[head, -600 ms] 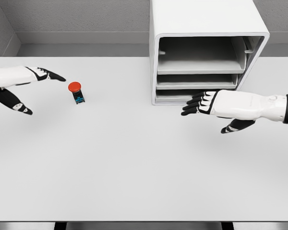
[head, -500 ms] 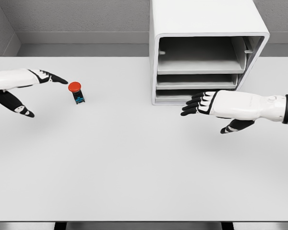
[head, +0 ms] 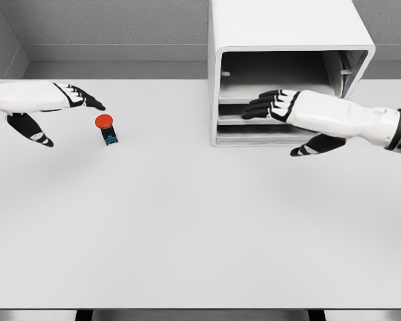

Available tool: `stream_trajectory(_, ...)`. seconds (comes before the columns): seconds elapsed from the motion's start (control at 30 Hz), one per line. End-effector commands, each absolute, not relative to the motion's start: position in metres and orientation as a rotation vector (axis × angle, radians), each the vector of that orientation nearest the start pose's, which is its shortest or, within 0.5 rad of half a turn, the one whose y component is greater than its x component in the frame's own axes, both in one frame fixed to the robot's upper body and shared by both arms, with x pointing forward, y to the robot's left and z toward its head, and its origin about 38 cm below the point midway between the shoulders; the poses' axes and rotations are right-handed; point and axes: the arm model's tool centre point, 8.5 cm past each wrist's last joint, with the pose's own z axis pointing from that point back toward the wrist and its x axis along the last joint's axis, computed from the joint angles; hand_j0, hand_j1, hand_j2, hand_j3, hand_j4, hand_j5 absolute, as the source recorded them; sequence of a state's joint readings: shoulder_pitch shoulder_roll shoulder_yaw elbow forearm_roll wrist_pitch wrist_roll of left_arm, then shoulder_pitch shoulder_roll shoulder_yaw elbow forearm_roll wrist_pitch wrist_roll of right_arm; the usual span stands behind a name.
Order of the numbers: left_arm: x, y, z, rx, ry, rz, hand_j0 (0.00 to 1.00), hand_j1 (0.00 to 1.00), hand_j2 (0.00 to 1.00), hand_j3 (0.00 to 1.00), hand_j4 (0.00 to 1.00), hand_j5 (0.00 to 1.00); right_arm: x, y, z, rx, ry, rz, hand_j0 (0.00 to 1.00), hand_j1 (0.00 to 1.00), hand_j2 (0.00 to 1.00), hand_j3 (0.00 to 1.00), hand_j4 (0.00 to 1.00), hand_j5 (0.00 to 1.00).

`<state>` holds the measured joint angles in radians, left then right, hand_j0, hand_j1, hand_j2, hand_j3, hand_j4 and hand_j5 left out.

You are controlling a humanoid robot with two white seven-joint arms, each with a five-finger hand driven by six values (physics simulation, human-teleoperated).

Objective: Slide open multi-storey tabletop storage cabinets and put open load switch and slide close multi-storey tabletop storage cabinets

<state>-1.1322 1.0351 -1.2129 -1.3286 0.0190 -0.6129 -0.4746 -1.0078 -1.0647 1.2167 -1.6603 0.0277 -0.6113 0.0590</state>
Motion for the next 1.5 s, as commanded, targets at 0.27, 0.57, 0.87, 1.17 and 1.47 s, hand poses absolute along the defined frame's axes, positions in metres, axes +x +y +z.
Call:
stream_trajectory(0.27,0.502,0.323,0.251,0.275,-1.291,-1.991,1.00,1.00,1.00,1.00,1.00,1.00,0.397,-0.259,0.267,0.152,2.449,-2.647,1.00,1.00,1.00,1.00,1.00,1.00)
stream_trajectory(0.57,0.511,0.320,0.231,0.266,-1.252,-1.974,1.00,1.00,1.00,1.00,1.00,1.00,0.437,-0.277,0.253,0.287,2.558,-2.677,1.00,1.00,1.00,1.00,1.00,1.00)
stream_trajectory(0.87,0.518,0.319,0.206,0.258,-1.197,-1.957,1.00,1.00,1.00,1.00,1.00,1.00,0.450,-0.279,0.248,0.325,2.582,-2.688,1.00,1.00,1.00,1.00,1.00,1.00)
stream_trajectory(1.17,0.525,0.314,0.188,0.256,-1.163,-1.943,1.00,1.00,1.00,1.00,1.00,1.00,0.474,-0.290,0.231,0.417,2.609,-2.747,1.00,1.00,1.00,1.00,1.00,1.00)
stream_trajectory(1.47,0.530,0.309,0.186,0.254,-1.166,-1.928,1.00,1.00,1.00,1.00,1.00,1.00,0.480,-0.283,0.224,0.405,2.615,-2.756,1.00,1.00,1.00,1.00,1.00,1.00)
